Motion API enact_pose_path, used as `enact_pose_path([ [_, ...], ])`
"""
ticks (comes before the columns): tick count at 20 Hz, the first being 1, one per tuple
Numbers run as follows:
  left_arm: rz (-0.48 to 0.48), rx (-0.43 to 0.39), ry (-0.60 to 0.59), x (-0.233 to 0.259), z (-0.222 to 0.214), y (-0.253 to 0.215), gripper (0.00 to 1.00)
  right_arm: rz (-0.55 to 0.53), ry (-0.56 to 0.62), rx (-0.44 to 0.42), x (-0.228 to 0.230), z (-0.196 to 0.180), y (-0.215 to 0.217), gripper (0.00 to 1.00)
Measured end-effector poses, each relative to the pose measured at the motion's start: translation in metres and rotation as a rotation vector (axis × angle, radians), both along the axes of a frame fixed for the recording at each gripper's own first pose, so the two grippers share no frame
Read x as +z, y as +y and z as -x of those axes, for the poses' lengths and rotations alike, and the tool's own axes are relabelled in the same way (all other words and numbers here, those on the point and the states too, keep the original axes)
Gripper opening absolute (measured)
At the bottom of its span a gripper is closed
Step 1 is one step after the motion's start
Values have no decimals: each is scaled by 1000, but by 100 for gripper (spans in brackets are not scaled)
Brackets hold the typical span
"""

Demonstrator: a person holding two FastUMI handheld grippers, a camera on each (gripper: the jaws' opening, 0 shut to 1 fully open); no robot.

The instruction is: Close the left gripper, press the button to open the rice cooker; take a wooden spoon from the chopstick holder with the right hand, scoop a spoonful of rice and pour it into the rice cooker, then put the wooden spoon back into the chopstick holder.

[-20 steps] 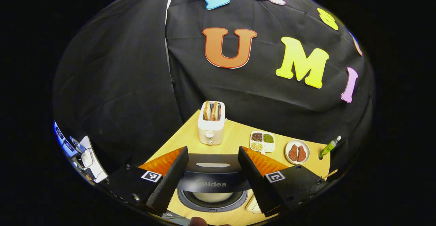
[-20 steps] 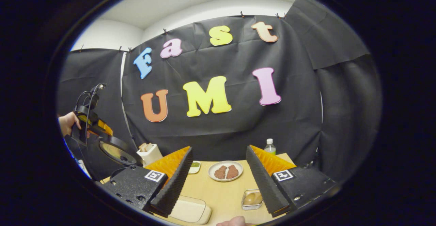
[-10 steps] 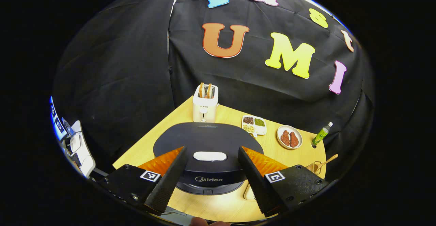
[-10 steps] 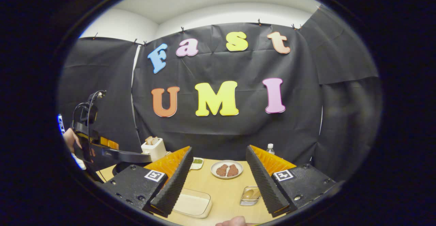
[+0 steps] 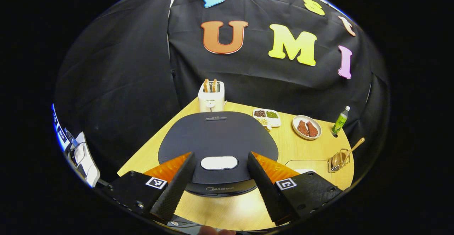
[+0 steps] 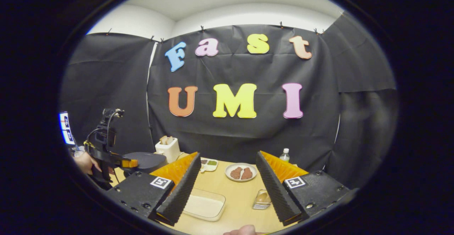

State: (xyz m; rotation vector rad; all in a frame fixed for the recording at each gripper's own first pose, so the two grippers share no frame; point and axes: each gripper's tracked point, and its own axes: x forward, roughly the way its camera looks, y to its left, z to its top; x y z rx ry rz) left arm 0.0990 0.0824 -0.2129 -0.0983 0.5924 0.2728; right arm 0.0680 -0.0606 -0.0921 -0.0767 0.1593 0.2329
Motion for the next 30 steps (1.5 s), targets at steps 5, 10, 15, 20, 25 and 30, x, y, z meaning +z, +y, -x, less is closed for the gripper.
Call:
enact_pose_path([
  [5,44,61,36,-27,4,-2,96,-9,-1,26,-6,-17,4,100],
  [10,26,71,72,-46,9,-7,96,-62,11,40,-22,-45,10,100],
  [15,16,114,71,-48,8,-4,98,-128,79,57,-51,-71,20,100],
  [20,-23,100,41,-39,2,-3,97,-149,93,55,-53,-82,24,100],
  [25,-11,80,-92,9,19,-11,96,-116,41,45,-27,-62,25,100],
  [30,-22,-5,-287,96,75,-36,95,-91,-56,-20,18,5,27,100],
])
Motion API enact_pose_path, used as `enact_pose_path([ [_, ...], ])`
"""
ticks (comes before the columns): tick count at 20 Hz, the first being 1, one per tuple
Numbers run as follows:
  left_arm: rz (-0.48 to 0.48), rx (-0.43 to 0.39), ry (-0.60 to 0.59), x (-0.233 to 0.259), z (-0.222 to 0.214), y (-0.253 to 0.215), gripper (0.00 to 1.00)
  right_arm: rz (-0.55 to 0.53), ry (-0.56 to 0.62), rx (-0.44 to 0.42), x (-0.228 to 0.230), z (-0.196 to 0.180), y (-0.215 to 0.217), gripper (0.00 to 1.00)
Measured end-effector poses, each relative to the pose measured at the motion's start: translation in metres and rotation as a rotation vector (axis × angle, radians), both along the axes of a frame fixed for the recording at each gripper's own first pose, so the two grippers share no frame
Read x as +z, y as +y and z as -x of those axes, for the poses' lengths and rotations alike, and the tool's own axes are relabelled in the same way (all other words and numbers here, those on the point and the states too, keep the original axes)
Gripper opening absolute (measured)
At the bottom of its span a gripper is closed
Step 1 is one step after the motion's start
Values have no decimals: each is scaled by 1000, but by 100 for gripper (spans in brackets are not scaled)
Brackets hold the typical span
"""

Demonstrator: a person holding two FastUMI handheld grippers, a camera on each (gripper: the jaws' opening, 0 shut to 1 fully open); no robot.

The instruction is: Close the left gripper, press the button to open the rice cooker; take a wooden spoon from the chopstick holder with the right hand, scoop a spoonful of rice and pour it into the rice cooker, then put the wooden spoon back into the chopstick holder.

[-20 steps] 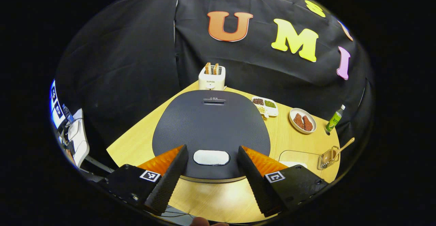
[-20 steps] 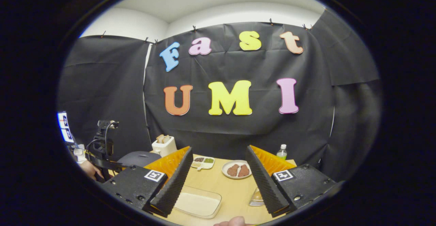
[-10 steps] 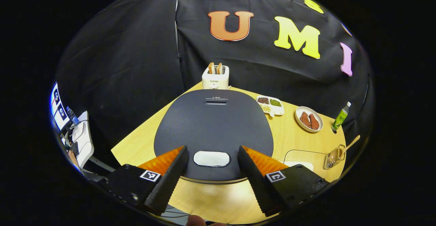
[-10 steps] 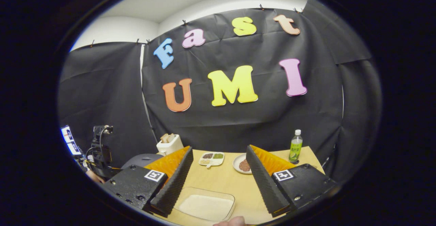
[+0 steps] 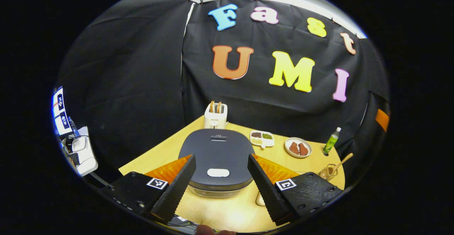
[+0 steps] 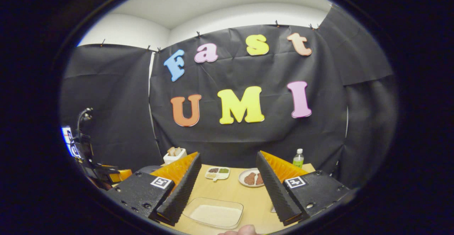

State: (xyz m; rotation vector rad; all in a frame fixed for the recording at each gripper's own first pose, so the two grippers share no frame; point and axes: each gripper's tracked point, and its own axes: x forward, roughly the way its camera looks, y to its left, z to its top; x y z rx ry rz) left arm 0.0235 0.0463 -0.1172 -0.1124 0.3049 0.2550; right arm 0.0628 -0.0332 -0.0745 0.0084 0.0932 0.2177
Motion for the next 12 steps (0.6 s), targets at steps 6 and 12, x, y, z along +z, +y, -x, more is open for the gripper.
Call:
enact_pose_path([
  [6,-28,-191,-194,74,85,-57,95,23,-86,-77,38,109,-1,100],
  [12,-34,-347,-264,101,150,-101,94,54,-77,-122,46,182,4,100],
])
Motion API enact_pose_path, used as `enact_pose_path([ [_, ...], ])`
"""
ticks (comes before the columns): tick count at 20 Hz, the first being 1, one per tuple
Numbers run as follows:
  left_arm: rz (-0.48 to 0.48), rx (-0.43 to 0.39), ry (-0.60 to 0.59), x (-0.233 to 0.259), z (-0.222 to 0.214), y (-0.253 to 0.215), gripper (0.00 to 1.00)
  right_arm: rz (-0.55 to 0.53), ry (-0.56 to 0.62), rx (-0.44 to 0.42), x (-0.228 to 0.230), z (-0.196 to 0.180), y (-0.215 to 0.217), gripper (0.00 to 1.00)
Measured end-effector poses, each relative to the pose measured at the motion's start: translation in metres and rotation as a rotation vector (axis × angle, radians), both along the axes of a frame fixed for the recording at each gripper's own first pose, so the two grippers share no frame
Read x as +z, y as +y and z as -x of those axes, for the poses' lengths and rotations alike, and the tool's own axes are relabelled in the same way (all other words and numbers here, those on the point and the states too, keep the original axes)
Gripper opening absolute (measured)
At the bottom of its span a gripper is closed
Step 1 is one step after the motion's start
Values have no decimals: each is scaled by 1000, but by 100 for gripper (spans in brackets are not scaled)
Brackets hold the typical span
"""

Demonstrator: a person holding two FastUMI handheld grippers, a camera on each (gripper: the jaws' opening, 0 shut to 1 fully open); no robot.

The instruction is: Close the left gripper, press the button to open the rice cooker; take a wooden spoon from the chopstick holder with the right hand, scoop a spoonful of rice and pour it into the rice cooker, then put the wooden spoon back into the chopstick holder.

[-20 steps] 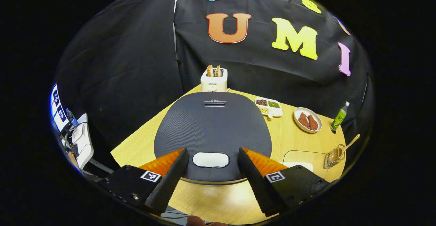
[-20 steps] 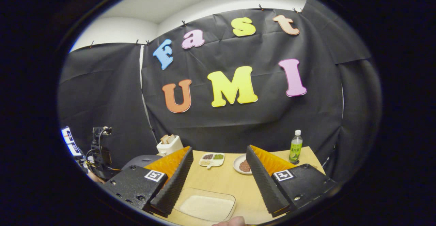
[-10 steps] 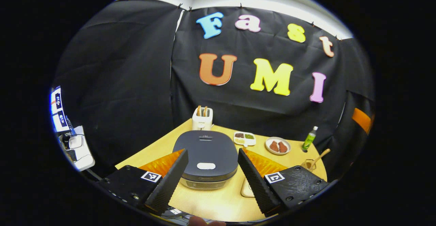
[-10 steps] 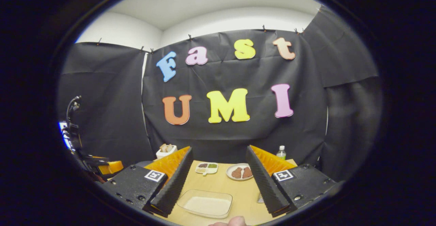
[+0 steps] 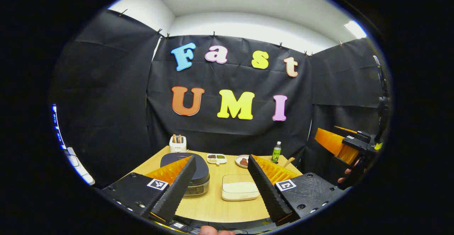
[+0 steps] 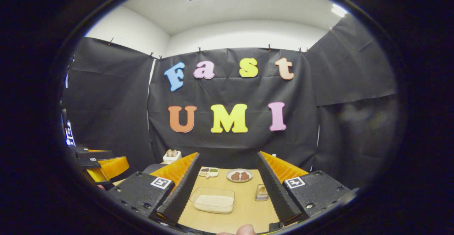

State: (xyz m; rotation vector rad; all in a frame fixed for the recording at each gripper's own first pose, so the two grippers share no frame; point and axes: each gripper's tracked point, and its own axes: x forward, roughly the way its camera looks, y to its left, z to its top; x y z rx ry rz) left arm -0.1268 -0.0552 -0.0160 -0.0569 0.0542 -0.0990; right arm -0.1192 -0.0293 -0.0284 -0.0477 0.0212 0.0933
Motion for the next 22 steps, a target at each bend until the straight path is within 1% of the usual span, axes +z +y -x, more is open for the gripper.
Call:
enact_pose_path([
  [3,-15,-9,-36,11,12,-7,94,-42,21,-27,-7,21,2,100],
  [4,-25,-7,-47,12,14,-8,94,-40,33,-38,-12,26,-1,99],
  [5,-29,-8,-58,14,18,-10,95,-38,31,-48,-12,31,-2,100],
  [6,-25,-16,-59,15,20,-13,95,-34,27,-58,-12,34,-6,99],
  [8,-27,-29,-50,12,23,-21,94,-22,29,-71,-17,41,-13,100],
  [11,-27,-25,-61,19,23,-22,95,-19,19,-91,-11,49,-27,100],
  [12,-25,-21,-72,22,23,-23,95,-19,19,-99,-14,51,-32,99],
  [15,-40,-2,-75,24,24,-17,94,-18,30,-113,-19,54,-41,100],
  [16,-34,7,-76,24,25,-14,94,-22,26,-117,-17,55,-43,99],
  [17,-26,17,-77,25,25,-12,95,-22,24,-118,-17,55,-44,100],
  [18,-23,27,-79,27,24,-8,95,-20,25,-118,-18,54,-45,99],
  [19,-26,35,-82,26,21,-5,95,-19,25,-118,-18,54,-45,100],
  [22,-46,50,-85,28,23,1,95,-27,27,-116,-19,56,-45,100],
])
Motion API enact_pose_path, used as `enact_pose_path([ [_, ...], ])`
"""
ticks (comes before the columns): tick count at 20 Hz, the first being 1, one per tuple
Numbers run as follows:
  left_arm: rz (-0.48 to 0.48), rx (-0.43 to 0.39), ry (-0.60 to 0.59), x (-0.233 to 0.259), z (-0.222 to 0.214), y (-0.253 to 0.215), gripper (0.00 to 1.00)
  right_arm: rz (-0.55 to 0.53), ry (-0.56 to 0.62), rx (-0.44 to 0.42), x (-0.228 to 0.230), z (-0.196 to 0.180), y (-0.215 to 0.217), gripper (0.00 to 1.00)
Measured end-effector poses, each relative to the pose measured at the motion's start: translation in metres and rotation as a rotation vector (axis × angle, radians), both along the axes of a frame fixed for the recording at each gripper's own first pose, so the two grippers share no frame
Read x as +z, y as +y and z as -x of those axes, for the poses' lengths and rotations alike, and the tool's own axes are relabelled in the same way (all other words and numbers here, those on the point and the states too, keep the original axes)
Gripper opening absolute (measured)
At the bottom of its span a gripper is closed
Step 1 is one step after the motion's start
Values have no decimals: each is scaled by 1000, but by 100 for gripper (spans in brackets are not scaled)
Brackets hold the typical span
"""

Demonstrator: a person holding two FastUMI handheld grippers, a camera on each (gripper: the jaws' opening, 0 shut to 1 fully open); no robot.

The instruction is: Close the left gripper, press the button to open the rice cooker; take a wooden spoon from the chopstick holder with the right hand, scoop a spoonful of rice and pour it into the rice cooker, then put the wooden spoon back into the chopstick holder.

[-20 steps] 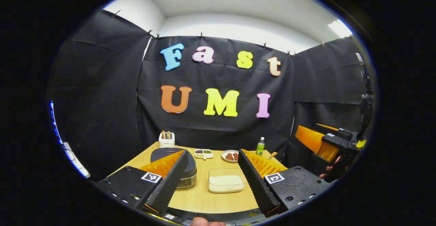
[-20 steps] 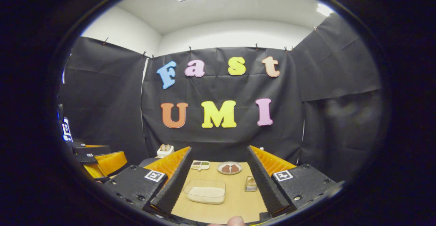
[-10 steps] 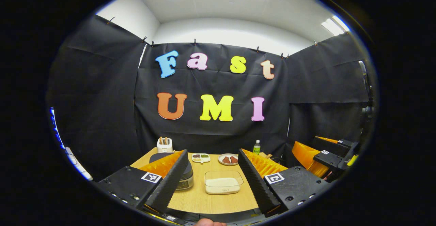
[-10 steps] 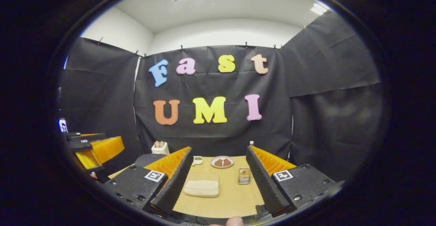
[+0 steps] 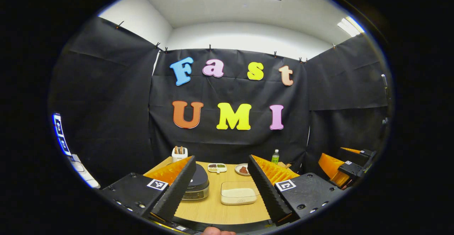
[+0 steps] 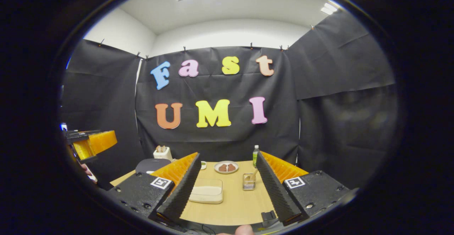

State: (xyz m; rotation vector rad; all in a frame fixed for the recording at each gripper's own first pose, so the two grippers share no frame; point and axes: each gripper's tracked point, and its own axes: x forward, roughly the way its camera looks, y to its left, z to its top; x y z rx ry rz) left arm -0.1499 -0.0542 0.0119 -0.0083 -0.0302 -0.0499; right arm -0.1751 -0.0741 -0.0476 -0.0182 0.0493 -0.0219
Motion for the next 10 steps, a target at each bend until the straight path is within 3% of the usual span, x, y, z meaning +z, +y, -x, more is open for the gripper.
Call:
enact_pose_path([
  [5,-57,11,5,-6,1,0,94,16,13,12,-5,0,3,100],
  [10,-55,13,1,-5,0,2,94,7,7,8,-1,-7,1,100],
])
